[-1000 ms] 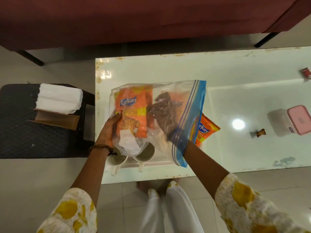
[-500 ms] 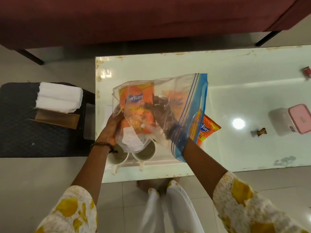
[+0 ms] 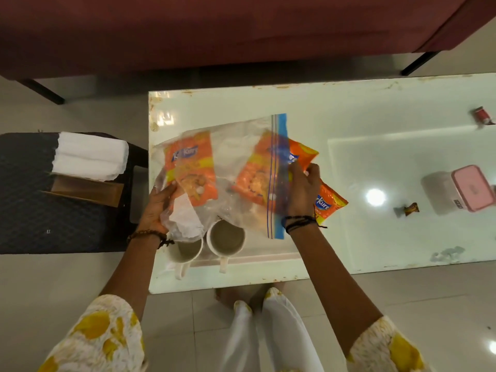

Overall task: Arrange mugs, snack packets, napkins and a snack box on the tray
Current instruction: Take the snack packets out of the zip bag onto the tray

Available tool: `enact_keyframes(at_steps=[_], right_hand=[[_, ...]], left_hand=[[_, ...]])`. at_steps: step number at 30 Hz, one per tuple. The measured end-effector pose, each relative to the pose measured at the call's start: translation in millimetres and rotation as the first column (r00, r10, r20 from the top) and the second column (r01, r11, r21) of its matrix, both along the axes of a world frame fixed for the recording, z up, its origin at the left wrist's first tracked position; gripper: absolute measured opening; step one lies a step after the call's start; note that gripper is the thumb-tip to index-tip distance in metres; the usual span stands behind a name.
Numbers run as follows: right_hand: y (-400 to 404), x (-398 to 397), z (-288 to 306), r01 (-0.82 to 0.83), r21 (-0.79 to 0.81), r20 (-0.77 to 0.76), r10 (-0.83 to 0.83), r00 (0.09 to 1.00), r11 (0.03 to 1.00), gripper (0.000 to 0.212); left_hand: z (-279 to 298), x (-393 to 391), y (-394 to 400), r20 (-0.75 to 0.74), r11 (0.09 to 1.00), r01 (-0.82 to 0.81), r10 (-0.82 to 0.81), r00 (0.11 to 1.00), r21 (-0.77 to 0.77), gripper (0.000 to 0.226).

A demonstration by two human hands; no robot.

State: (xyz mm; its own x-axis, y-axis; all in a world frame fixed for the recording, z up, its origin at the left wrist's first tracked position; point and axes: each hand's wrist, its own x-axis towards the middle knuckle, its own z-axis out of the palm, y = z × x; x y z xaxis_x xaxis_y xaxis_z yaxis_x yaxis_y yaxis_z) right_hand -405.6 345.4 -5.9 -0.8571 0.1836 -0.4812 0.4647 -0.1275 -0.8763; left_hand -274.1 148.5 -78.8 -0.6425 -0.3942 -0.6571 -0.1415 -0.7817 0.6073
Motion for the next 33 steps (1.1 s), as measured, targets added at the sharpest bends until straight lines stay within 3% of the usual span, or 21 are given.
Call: enact_keyframes(at_steps=[3,6,9,12,14,16,18,21,23,26,28,30,31,33], right_hand=[[21,9,-12,0.255,0.035,0.089,-0.257,0.962,0.966,0.007],[45,24,-29,0.454,0.064,0.282,-0.452,0.846,0.889,0.034],[53,48,-38,0.552,0.017,0.443,-0.501,0.743,0.834,0.036],[51,72,-43,0.712,-0.042,0.528,-0.589,0.612,0.701,0.025],[43,90,-48,0.729,0.019,0.594,-0.594,0.542,0.684,0.009],[29,105,-51,0.745,0.041,0.647,-0.585,0.489,0.666,0.018],[13,116,-51,0.795,-0.050,0.708,-0.541,0.455,0.604,0.036],[-3,125,-46,0.793,-0.240,0.769,-0.388,0.508,0.560,0.036],[1,129,-47,0.739,-0.270,0.808,-0.271,0.523,0.617,0.031],[24,129,-39,0.537,-0.320,0.850,-0.013,0.526,0.781,0.031],[42,121,-34,0.295,-0.324,0.818,0.110,0.564,0.899,0.030],[54,107,-35,-0.091,-0.156,0.723,0.176,0.668,0.984,0.021],[60,99,-39,-0.320,0.046,0.647,0.216,0.731,0.946,0.015],[68,84,-50,-0.628,0.443,0.511,0.396,0.763,0.640,0.020]], left_hand=[[-2,13,-3,0.089,0.999,-0.007,0.002,0.996,0.053,0.047],[-1,21,-4,0.092,0.996,-0.055,0.048,0.995,0.073,0.047],[2,24,-5,0.072,0.994,-0.101,0.097,0.993,0.050,0.039],[2,21,-1,0.071,0.989,-0.139,0.136,0.988,0.047,0.035],[1,18,1,0.034,0.984,-0.152,0.150,0.988,0.095,0.030],[2,12,2,0.010,0.983,-0.143,0.142,0.990,0.119,0.029],[3,7,3,0.011,0.990,-0.115,0.114,0.993,0.084,0.030],[1,3,5,0.008,0.996,-0.086,0.086,0.996,0.029,0.029],[2,2,8,0.014,0.998,-0.065,0.065,0.998,0.026,0.034],[3,2,8,0.031,0.998,-0.043,0.042,0.999,0.048,0.047],[5,2,9,0.033,0.998,-0.042,0.040,0.999,0.047,0.049],[5,3,9,0.020,0.998,-0.053,0.052,0.998,0.046,0.048],[5,3,10,0.011,0.997,-0.062,0.061,0.998,0.049,0.048],[5,4,12,-0.001,0.996,-0.069,0.069,0.998,0.064,0.048]])
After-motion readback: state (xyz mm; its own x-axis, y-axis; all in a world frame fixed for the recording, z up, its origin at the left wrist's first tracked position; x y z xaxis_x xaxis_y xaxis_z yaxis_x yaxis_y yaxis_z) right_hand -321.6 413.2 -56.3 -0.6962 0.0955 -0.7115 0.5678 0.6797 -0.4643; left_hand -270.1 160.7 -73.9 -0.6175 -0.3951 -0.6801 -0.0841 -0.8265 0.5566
